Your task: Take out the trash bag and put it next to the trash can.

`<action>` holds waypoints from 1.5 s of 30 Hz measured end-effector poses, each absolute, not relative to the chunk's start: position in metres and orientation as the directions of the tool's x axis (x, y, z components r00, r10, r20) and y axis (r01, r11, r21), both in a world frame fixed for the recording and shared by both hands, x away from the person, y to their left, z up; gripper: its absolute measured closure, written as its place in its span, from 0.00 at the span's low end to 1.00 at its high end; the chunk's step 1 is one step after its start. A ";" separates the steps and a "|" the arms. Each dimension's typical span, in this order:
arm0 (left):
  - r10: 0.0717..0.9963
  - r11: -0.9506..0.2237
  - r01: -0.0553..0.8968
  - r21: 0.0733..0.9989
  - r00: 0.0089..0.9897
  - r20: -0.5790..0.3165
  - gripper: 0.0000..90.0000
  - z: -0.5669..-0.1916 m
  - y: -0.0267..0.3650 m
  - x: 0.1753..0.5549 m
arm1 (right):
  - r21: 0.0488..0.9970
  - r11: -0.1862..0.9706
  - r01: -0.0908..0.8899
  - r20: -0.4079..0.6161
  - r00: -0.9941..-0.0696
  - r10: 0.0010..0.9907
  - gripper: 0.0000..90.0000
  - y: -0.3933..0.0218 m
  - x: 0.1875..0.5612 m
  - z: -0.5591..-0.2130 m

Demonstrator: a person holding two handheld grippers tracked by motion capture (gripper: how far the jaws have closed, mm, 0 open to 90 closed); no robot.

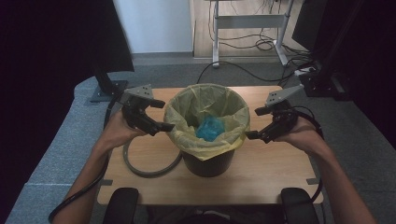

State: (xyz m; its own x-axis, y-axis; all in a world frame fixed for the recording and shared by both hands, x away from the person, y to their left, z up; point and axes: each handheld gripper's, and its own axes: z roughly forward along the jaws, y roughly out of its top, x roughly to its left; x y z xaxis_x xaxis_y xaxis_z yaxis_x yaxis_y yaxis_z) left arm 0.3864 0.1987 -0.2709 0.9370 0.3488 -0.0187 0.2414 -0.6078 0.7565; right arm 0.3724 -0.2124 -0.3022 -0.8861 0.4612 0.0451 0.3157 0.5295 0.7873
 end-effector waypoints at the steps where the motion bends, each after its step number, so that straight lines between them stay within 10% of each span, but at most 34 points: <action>1: 0.336 -0.610 0.233 0.757 0.942 -0.019 0.03 -0.270 0.195 0.385 | 0.787 0.532 0.312 0.046 -0.890 0.453 0.01 -0.210 0.372 -0.300; 21: 0.147 -0.713 0.088 0.695 0.989 0.025 0.18 -0.285 0.145 0.361 | 0.782 0.590 0.202 0.043 -0.961 0.272 0.07 -0.158 0.364 -0.293; 40: 0.094 -0.699 0.145 0.700 0.989 -0.112 0.79 -0.279 0.157 0.362 | 0.770 0.620 0.149 0.117 -0.989 0.092 0.85 -0.147 0.360 -0.289; 45: 0.124 -0.686 0.171 0.707 0.985 -0.118 0.76 -0.274 0.158 0.364 | 0.781 0.602 0.164 0.105 -0.986 0.133 0.99 -0.149 0.364 -0.283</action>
State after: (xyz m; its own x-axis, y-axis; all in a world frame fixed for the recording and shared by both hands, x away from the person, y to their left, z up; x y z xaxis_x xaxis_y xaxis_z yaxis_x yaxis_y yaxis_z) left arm 0.3640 0.1584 -0.2740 0.9852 0.1241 -0.1183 0.1714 -0.6862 0.7070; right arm 0.3640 -0.1493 -0.2827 -0.9856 0.1328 0.1049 0.1643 0.6023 0.7811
